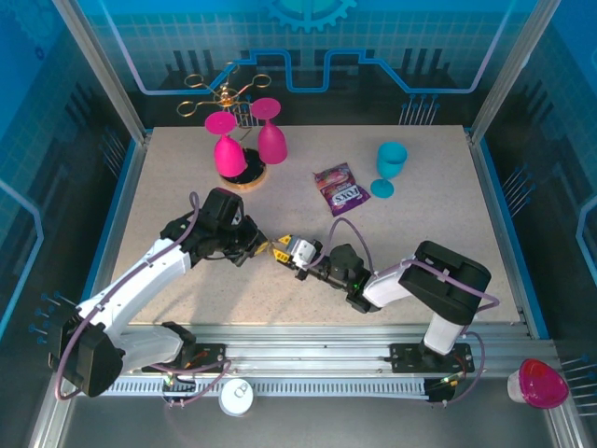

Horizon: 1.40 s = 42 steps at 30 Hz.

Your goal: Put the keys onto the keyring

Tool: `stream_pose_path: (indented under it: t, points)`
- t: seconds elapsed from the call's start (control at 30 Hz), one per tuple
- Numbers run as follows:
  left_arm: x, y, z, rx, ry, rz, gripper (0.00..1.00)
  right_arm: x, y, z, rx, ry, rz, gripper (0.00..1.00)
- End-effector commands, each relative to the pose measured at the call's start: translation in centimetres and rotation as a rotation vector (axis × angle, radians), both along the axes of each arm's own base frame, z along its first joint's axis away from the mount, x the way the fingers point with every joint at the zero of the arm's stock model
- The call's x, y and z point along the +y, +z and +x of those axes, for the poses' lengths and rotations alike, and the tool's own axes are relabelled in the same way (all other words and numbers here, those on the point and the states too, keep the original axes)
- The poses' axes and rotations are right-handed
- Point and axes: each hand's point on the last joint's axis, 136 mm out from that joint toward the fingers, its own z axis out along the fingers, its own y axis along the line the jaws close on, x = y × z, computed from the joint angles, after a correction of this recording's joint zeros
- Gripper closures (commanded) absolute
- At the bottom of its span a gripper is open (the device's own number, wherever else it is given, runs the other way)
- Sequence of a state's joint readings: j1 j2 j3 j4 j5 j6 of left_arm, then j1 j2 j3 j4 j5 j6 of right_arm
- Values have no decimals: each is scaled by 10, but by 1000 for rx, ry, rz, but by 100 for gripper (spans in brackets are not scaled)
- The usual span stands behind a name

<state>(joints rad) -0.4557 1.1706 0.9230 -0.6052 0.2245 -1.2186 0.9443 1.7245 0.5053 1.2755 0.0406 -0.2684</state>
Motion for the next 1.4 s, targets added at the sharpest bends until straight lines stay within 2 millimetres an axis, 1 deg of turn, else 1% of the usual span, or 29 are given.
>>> stream_pose_path:
  t: [0.0,0.23,0.57,0.83,1.07,1.37]
  points:
    - [-2,4,-2,-5,11,-24,100,11,23,-4,-93,26,51,71]
    - [-2,3,-2,-5,10,-23,100,20,16,-2,-126,32,4,71]
    - [-3,5,-2,-11,9,-21,100,25,4,7,-182,-1,-90,72]
    - [-3,2,-3,-5,10,-17,100,22,-9,7,-217,-12,-138,74]
    - [-4,2,-4,-4,8,-17,100,22,-7,9,-221,-21,-124,73]
    - [-6,1,-4,0,12,-25,100,28,1,10,-233,-14,-99,77]
